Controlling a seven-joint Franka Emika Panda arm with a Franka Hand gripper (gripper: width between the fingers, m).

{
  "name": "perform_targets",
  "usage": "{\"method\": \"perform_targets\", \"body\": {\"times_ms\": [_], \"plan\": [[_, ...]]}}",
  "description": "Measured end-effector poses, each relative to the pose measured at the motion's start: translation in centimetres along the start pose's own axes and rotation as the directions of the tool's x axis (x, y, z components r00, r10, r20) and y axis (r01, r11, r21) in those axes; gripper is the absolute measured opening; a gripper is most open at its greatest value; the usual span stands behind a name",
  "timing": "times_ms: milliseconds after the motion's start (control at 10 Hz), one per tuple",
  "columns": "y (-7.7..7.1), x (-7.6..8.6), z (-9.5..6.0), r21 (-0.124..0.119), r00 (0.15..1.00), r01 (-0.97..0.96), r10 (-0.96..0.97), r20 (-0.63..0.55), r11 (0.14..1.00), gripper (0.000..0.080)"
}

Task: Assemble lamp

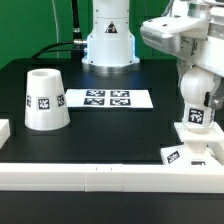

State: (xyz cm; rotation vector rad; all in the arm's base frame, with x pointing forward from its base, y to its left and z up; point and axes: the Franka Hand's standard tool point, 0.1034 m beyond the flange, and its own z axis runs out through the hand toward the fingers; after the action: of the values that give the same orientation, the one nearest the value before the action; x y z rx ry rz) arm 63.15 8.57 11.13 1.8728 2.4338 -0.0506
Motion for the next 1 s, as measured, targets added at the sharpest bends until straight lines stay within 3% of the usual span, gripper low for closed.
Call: {"method": "perform_targets", "body": {"times_ms": [400,500,800,1000], "plan": [[-0.04,-0.07,0.01,0.002,1.000,-0.031,0.031,-0.001,1.000,0.0573],[-0.36,-0.20,-0.03,0.030,0.991,-0.136,0.136,0.001,0.990,0.0573],[-0.48,-0.34,0.12,0.056,0.900,-0.435,0.435,0.016,0.899,0.0574],[-0.21,-0.14,0.11,0.042,0.818,-0.575,0.575,0.017,0.817,0.0574]]}}
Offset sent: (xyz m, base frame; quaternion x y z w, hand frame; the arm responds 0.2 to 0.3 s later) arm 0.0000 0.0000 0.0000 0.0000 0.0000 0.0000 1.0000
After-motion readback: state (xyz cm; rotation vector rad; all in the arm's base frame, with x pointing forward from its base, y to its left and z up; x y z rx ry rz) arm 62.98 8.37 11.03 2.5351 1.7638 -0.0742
